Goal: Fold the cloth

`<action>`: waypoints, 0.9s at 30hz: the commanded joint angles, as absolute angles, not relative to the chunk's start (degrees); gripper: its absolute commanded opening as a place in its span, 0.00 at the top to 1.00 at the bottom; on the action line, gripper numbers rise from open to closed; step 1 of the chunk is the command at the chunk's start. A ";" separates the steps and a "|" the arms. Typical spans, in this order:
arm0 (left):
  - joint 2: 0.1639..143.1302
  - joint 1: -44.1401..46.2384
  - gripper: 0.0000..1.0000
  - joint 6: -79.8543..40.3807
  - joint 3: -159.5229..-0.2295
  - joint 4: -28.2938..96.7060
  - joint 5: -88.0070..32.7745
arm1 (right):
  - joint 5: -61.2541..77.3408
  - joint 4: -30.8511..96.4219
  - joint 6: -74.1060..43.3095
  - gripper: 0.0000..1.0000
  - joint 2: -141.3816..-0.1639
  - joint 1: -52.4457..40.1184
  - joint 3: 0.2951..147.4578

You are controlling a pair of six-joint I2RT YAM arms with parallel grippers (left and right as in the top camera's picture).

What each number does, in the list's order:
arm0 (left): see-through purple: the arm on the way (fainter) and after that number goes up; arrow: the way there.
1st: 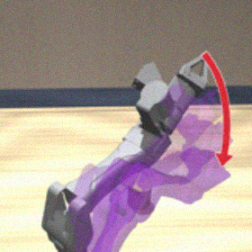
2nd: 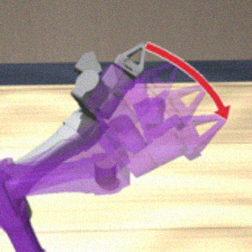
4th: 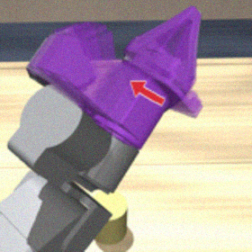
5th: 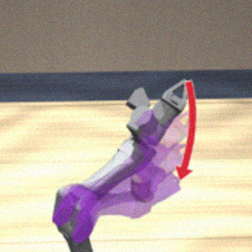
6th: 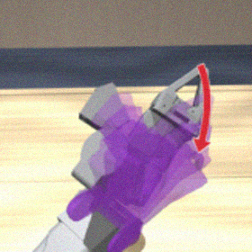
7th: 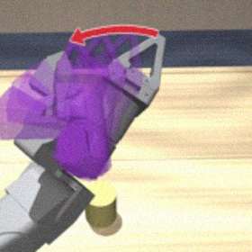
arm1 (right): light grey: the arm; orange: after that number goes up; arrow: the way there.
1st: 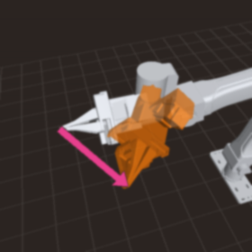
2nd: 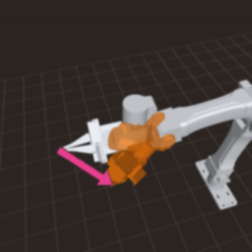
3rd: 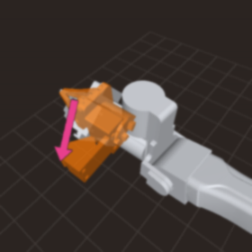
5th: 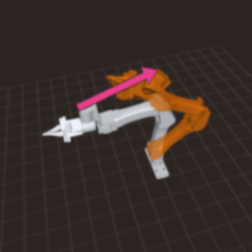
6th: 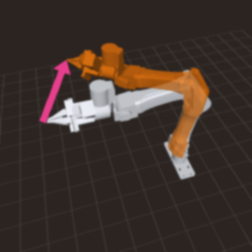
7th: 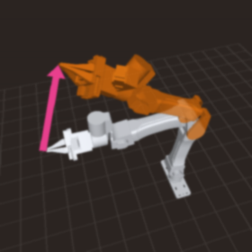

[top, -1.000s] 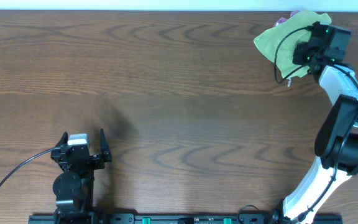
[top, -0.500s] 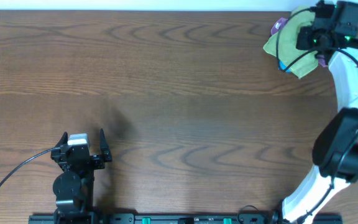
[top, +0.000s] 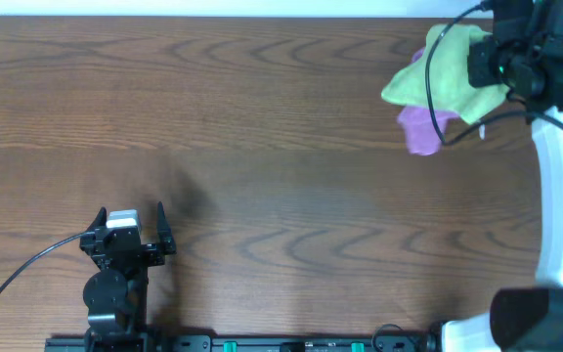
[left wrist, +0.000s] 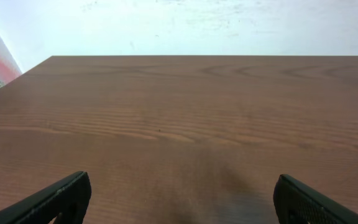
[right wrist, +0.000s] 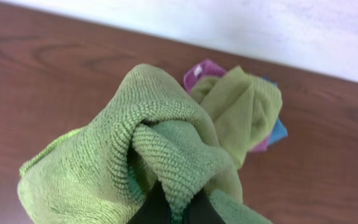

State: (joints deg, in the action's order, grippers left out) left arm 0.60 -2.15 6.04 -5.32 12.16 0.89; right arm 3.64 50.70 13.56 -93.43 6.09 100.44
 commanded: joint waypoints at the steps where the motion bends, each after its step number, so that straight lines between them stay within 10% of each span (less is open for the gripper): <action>1: 0.32 -2.33 0.05 6.44 -4.32 14.28 1.85 | 4.64 52.34 14.87 0.99 -89.17 4.45 101.43; 27: 0.32 -2.33 0.05 6.42 -4.32 14.28 1.87 | -1.17 42.35 17.32 0.99 -100.20 9.50 99.55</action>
State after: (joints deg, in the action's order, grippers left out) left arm 0.60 -2.15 6.04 -5.32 12.19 0.89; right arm 1.45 44.36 16.01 -97.86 7.55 99.68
